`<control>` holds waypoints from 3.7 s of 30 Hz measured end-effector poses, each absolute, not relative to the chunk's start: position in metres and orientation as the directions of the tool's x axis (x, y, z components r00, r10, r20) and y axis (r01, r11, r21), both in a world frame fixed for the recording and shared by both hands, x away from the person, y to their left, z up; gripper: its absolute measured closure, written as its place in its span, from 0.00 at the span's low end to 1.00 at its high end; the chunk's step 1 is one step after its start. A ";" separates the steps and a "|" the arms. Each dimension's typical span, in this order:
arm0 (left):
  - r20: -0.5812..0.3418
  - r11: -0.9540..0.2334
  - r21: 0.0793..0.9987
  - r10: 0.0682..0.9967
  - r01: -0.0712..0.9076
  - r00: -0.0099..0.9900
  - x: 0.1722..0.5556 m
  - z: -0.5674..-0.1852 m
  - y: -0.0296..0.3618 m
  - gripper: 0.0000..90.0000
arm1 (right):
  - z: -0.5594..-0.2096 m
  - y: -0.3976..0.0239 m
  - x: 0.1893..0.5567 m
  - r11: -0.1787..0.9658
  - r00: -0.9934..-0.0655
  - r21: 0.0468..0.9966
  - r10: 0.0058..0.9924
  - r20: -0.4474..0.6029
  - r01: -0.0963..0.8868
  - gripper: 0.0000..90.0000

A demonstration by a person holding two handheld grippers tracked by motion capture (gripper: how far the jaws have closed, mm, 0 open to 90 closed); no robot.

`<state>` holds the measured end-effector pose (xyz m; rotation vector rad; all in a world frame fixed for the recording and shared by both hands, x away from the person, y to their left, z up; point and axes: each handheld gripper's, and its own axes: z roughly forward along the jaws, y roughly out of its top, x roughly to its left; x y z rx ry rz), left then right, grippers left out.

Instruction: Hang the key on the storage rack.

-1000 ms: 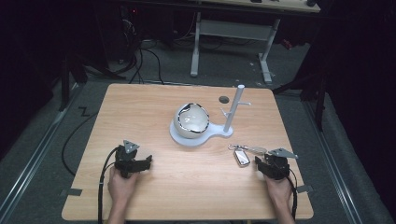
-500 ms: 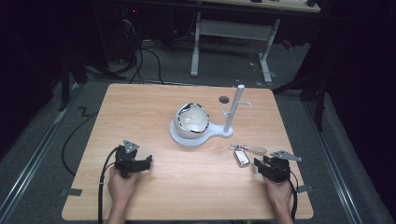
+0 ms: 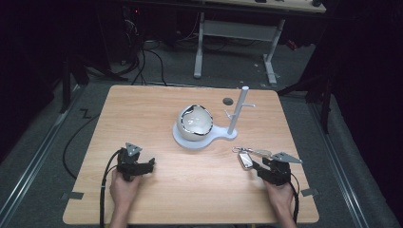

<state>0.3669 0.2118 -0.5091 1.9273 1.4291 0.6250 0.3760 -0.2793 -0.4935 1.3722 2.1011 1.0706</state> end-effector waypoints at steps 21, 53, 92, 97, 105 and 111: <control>-0.009 -0.192 0.738 0.956 0.647 0.293 0.367 -0.509 0.212 0.19 | -0.491 -0.238 0.403 0.286 -0.496 0.755 0.866 0.058 0.589 0.43; -0.009 -0.192 0.738 0.956 0.647 0.293 0.367 -0.509 0.212 0.19 | -0.501 -0.239 0.409 0.351 -0.499 0.731 0.866 -0.017 0.585 0.59; -0.009 -0.192 0.738 0.956 0.647 0.293 0.367 -0.509 0.212 0.19 | -0.428 -0.287 0.394 0.166 -0.513 0.883 0.853 0.095 0.440 0.59; -0.009 -0.192 0.738 0.956 0.647 0.293 0.367 -0.509 0.212 0.19 | -0.420 -0.290 0.393 0.143 -0.519 0.894 0.847 0.112 0.425 0.59; -0.008 -0.192 0.738 0.956 0.647 0.293 0.367 -0.509 0.212 0.19 | -0.411 -0.292 0.395 0.141 -0.521 0.903 0.847 0.103 0.407 0.59; -0.009 -0.192 0.738 0.956 0.647 0.293 0.367 -0.509 0.212 0.19 | -0.401 -0.300 0.394 0.107 -0.505 0.916 0.855 0.114 0.387 0.59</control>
